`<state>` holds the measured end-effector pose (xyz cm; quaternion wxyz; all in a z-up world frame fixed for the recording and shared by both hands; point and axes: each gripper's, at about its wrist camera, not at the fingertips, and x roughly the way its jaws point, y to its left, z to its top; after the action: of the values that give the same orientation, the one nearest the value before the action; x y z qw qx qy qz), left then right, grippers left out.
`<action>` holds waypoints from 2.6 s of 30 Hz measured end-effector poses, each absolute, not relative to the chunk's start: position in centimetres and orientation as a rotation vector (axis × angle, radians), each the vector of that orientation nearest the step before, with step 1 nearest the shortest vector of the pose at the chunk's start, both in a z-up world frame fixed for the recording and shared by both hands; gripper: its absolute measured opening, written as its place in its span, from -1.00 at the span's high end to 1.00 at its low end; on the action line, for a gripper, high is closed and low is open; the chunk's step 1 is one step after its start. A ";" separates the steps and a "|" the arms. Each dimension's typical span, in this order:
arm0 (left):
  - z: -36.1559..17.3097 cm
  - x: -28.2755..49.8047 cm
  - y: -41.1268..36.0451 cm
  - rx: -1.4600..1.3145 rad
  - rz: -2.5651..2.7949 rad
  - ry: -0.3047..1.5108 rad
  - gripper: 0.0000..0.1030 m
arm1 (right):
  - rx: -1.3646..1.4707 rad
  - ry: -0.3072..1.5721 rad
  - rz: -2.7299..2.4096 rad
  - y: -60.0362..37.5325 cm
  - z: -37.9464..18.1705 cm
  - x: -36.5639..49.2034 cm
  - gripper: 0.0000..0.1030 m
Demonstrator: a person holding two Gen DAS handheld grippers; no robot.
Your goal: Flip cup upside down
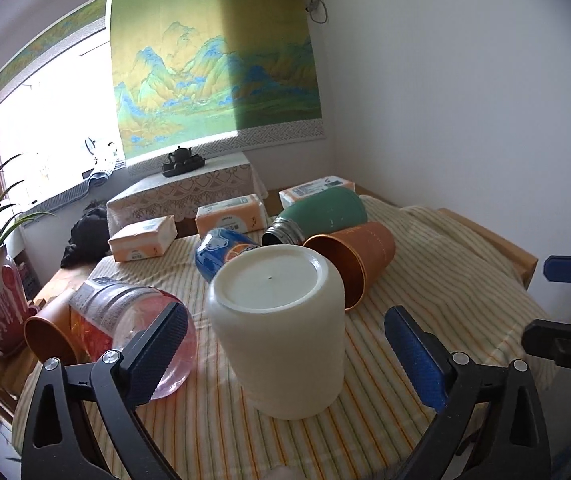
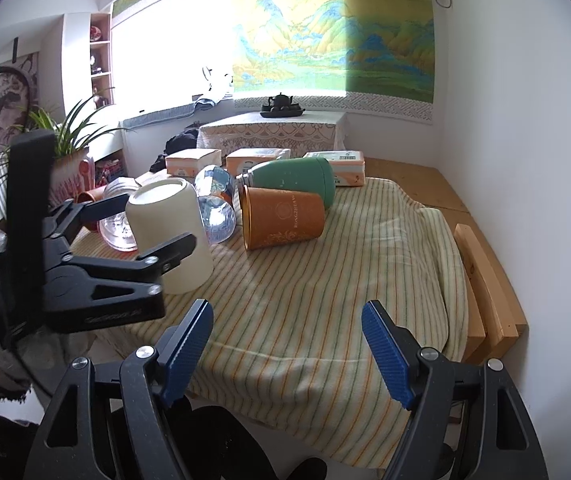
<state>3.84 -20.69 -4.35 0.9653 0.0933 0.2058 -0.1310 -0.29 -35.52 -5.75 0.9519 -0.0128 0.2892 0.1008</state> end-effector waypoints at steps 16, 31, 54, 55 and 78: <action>-1.6 1.7 -9.5 -0.024 -0.198 0.452 -0.98 | 0.049 0.491 -0.001 -31.5 -3.9 -0.3 -0.57; 0.9 -0.7 -1.7 -0.090 -0.141 0.430 -0.98 | 0.078 0.429 -0.080 -27.4 -3.7 -1.6 -0.67; 0.3 -2.1 -2.1 -0.061 -0.093 0.425 -0.99 | 0.050 0.317 -0.117 -25.3 -2.0 -2.9 -0.68; 0.3 -2.1 -2.2 -0.058 -0.093 0.423 -0.99 | 0.053 0.317 -0.117 -25.4 -1.9 -2.9 -0.68; 0.3 -2.2 -1.8 -0.076 -0.106 0.430 -0.99 | 0.037 0.315 -0.105 -24.7 -2.0 -2.9 -0.69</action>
<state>-2.24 -1.76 0.25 0.9749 -0.0376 0.2131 -0.0527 -2.89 -24.70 -2.02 0.9861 0.0185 0.1566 -0.0524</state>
